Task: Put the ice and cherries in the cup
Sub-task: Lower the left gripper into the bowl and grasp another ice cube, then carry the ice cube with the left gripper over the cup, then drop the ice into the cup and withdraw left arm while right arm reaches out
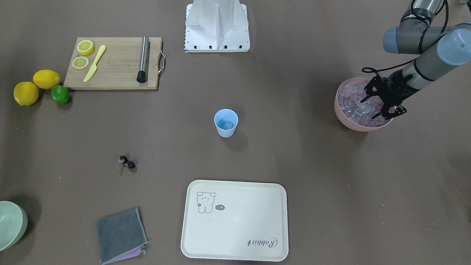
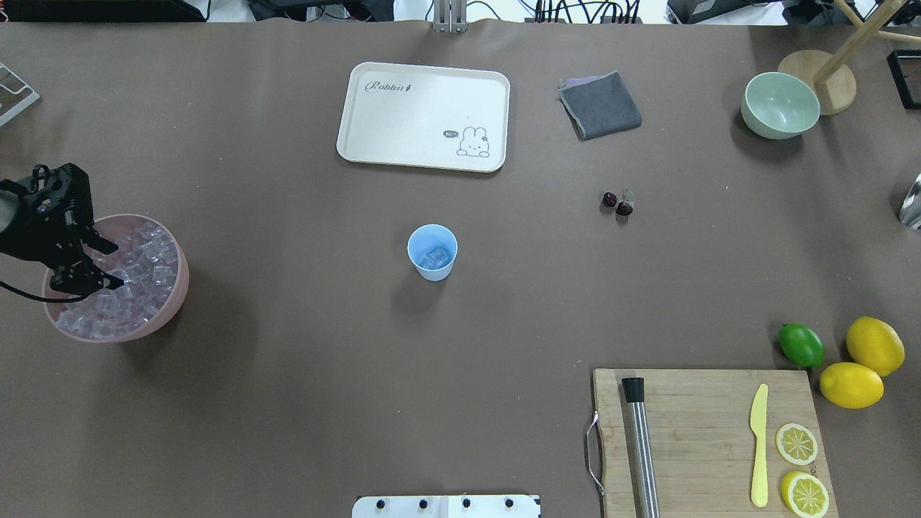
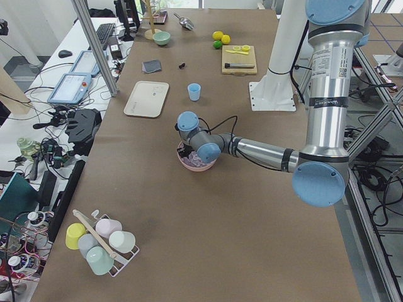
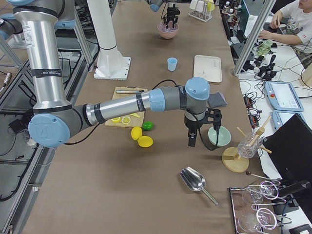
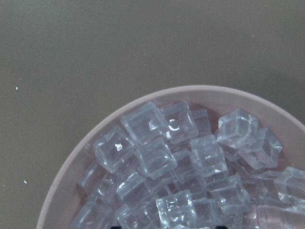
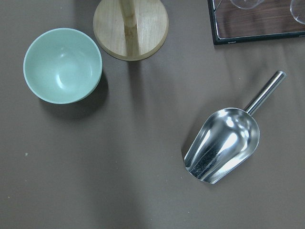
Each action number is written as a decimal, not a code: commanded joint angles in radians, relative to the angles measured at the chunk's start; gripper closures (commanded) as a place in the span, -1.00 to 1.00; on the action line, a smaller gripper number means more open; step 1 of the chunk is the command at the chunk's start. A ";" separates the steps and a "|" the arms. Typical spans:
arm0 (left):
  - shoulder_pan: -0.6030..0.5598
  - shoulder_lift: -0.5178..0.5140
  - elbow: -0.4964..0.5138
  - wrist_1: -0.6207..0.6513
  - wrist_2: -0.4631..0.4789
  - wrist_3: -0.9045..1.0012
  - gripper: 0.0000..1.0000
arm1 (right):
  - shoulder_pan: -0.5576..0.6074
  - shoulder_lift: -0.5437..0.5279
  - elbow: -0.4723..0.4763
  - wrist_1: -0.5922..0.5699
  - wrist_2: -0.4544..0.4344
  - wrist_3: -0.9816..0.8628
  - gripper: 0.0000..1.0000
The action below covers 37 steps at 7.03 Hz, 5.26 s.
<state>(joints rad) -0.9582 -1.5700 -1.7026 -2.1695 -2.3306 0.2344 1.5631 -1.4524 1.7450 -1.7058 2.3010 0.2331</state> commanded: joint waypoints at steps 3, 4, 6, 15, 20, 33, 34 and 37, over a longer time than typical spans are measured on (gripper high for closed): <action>0.038 0.010 0.004 -0.021 0.022 -0.004 -0.27 | 0.000 0.001 -0.001 0.000 -0.006 0.000 -1.00; 0.038 0.021 0.009 -0.021 0.022 -0.004 0.58 | 0.000 0.001 -0.002 0.000 -0.009 0.000 -1.00; 0.035 0.012 0.001 -0.021 0.008 -0.003 1.00 | 0.000 0.003 -0.002 0.000 -0.008 0.002 -1.00; -0.053 -0.457 0.055 -0.006 -0.126 -0.357 1.00 | 0.000 0.001 -0.002 -0.002 0.005 0.002 -1.00; 0.312 -0.636 0.074 -0.009 0.308 -0.483 1.00 | 0.000 -0.016 -0.034 -0.011 0.000 0.000 -1.00; 0.359 -0.653 0.097 -0.041 0.447 -0.488 -0.93 | -0.003 -0.017 -0.027 -0.003 0.006 0.002 -1.00; 0.298 -0.653 0.089 -0.011 0.406 -0.488 -0.93 | -0.003 -0.019 -0.024 -0.003 0.002 0.000 -1.00; 0.048 -0.587 0.072 0.143 0.124 -0.488 -0.93 | -0.058 0.036 -0.024 -0.002 -0.021 0.000 -1.00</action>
<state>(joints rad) -0.8151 -2.1863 -1.6263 -2.0717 -2.1069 -0.2531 1.5353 -1.4518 1.7229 -1.7079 2.2906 0.2339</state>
